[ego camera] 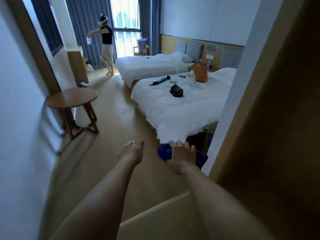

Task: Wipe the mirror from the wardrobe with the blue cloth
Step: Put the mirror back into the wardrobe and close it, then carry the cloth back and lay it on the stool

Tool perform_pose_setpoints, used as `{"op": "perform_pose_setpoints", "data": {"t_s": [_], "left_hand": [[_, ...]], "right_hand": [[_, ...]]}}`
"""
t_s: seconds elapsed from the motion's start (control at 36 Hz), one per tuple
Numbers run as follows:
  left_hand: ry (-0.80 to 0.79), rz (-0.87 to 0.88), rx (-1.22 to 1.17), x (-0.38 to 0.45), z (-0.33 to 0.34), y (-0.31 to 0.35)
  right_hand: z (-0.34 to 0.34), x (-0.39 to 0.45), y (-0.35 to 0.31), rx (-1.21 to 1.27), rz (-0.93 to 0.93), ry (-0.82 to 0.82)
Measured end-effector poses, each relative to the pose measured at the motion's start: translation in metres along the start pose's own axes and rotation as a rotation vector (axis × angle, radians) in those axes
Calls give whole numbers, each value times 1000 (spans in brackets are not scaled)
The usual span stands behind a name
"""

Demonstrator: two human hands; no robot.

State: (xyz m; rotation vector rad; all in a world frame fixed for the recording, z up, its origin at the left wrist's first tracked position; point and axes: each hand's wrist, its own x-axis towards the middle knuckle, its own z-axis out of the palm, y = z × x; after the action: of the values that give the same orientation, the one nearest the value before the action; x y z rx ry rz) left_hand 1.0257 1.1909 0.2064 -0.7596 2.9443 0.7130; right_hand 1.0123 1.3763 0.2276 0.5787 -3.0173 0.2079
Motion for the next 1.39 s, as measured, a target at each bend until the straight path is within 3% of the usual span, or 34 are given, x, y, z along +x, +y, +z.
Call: {"op": "perform_pose_setpoints", "data": {"t_s": [0.31,0.58,1.39], "left_hand": [[47,-108,-17,89,-68,-107],[40,-172,-29,146,-86,-151],[131,-325,-160,456,-103,-79]], "right_hand": [[22,98,-121,11,-147,-13],[41,170,-175,-10,-208,-70],[74,539,-158,-16,-360,-68]]}}
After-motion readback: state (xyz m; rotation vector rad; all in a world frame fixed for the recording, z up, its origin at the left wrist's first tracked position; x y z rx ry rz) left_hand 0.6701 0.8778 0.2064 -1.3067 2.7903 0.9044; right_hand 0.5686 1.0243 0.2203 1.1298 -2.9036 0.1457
